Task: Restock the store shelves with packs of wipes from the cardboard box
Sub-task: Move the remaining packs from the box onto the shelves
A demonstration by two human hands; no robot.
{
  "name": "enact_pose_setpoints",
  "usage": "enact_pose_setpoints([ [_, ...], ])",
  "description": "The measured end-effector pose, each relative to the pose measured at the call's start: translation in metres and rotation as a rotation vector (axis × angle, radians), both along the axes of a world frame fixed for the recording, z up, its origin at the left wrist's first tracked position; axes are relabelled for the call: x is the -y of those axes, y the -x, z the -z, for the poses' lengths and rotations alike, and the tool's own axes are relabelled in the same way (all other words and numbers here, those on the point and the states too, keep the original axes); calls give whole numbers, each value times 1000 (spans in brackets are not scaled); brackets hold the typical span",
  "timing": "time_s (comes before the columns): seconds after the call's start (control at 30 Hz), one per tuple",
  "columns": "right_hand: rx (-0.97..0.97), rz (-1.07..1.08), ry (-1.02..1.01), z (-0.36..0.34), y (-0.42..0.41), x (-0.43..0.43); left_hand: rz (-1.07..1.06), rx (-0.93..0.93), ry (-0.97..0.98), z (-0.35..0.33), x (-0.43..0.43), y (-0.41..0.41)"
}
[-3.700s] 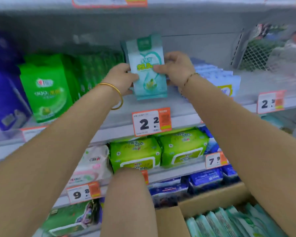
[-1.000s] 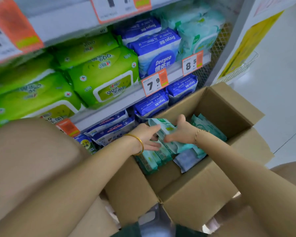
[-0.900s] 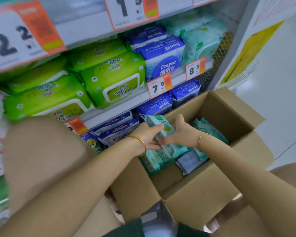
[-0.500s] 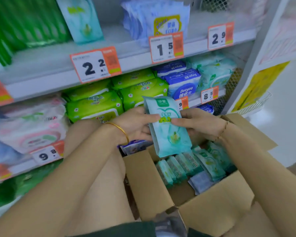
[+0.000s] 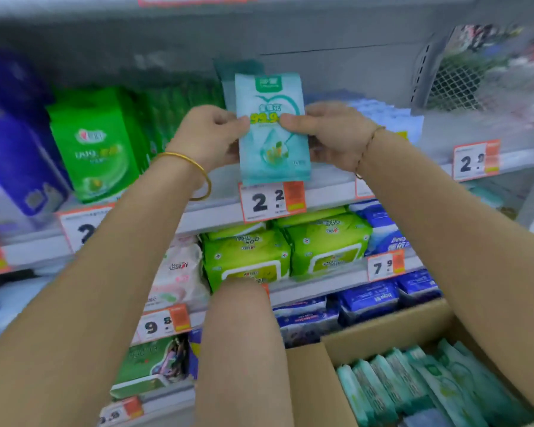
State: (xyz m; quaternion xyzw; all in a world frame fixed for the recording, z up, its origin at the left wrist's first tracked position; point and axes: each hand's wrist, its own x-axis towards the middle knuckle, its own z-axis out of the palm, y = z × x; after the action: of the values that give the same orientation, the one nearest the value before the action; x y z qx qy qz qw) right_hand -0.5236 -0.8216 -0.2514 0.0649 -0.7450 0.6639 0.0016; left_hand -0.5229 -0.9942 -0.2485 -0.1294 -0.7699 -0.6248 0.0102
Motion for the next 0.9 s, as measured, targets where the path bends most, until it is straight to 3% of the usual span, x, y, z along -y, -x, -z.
enact_pose_setpoints([
  [0.1, -59, 106, -90, -7, 47, 18, -90, -46, 89, -1, 4, 37],
  [0.27, -141, 291, -496, 10, 99, 28, -142, -51, 415, 17, 2, 79],
  [0.37, -171, 357, -633, 19, 111, 28, -164, -80, 486, 23, -2, 91],
  [0.67, -160, 415, -637, 23, 119, 35, -249, -84, 368, 44, 3, 118],
  [0.77, -103, 438, -647, 19, 109, 37, -326, -44, 424, 30, -4, 85],
  [0.9, -182, 415, -558, 12, 70, 28, -375, -200, 293, 22, -15, 44],
])
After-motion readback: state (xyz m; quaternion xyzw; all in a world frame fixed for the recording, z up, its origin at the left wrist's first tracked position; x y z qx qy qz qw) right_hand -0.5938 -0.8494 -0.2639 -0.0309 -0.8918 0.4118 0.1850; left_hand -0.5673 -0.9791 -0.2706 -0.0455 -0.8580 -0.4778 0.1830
